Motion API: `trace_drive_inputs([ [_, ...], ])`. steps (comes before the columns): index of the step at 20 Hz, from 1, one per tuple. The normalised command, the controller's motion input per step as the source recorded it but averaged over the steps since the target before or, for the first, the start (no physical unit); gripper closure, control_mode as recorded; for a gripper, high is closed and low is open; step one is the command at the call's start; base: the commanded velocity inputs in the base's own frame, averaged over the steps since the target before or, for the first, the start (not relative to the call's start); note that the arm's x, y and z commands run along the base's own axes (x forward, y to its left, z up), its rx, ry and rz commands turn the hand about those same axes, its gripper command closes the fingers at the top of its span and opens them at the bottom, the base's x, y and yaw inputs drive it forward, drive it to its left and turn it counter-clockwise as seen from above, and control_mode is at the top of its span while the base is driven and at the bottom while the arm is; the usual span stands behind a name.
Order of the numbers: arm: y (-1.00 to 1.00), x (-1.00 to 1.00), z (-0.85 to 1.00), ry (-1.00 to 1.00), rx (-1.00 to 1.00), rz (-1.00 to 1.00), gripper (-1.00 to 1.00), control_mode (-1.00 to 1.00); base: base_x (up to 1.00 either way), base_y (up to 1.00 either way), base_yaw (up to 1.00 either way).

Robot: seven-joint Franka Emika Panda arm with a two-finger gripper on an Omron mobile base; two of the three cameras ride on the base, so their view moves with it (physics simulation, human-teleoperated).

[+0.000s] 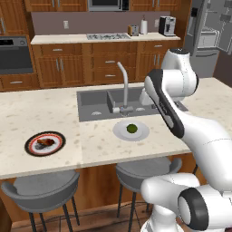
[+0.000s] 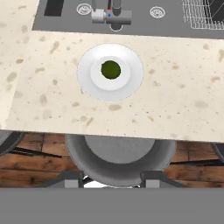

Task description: Transport the chicken drumstick and lime to the fridge. Place the chicken drumstick on the rack containing meat and place the lime on the rack containing the vegetable, ensuring meats and vegetables are on different racks.

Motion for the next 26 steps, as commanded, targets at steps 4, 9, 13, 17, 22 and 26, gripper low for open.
trace_drive_inputs([
  [4, 0.03, -0.34, -0.01, 0.00, 0.00, 0.02, -1.00, -1.00, 0.00, 0.00, 0.00],
  [9, 0.05, -0.40, -0.35, 0.07, 0.00, 0.01, -1.00, -1.00, 0.00, 0.00, 0.00],
  [13, 0.00, 0.03, -0.30, 0.04, 0.00, 0.00, -1.00, -1.00, 0.00, 0.00, 0.00],
  [17, 0.00, 0.18, -0.19, 0.04, 0.00, 0.01, -1.00, -1.00, 0.00, 0.00, 0.00],
  [22, 0.00, 0.32, -0.25, 0.09, 0.00, 0.01, -1.00, -1.00, 0.00, 0.00, 0.00],
  [26, 0.00, 0.43, -0.26, 0.07, 0.00, 0.02, -1.00, -1.00, 0.00, 0.00, 0.00],
])
